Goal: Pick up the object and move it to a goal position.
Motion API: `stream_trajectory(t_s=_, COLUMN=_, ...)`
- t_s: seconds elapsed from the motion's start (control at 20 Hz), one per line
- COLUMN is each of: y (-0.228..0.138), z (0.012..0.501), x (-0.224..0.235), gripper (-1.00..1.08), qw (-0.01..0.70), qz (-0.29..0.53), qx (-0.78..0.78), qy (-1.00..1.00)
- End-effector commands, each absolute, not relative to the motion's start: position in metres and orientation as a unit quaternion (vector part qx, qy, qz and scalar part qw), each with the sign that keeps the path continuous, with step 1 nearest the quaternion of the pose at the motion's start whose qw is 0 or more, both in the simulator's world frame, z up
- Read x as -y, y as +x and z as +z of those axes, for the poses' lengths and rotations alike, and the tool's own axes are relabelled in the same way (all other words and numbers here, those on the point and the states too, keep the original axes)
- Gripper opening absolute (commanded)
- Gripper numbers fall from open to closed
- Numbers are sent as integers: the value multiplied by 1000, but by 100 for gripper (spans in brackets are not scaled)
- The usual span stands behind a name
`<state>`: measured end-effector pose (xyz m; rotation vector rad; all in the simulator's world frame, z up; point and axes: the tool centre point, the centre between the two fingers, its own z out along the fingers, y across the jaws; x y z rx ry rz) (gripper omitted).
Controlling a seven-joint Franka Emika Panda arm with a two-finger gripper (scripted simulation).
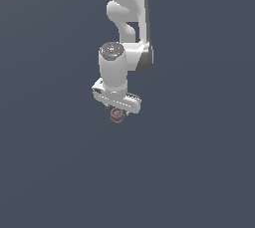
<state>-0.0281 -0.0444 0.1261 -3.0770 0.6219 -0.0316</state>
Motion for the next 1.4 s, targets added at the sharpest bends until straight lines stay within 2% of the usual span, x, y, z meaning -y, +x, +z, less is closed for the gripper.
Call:
stream_trajectory(t_s=0.0, y=-37, z=113, x=47, gripper=100, qw=1, qz=-7, qx=-226, qy=-974)
stream_trajectory(t_s=0.45, y=-54, z=90, x=53, gripper=100, qw=0, qz=0, qx=-276, qy=-961)
stream_trajectory(t_s=0.8, y=-54, z=85, x=53, gripper=100, qw=0, qz=0, qx=-275, qy=-961)
stream_trajectory(t_s=1.35, y=-55, z=42, x=53, gripper=100, qw=0, qz=0, qx=-278, qy=-961)
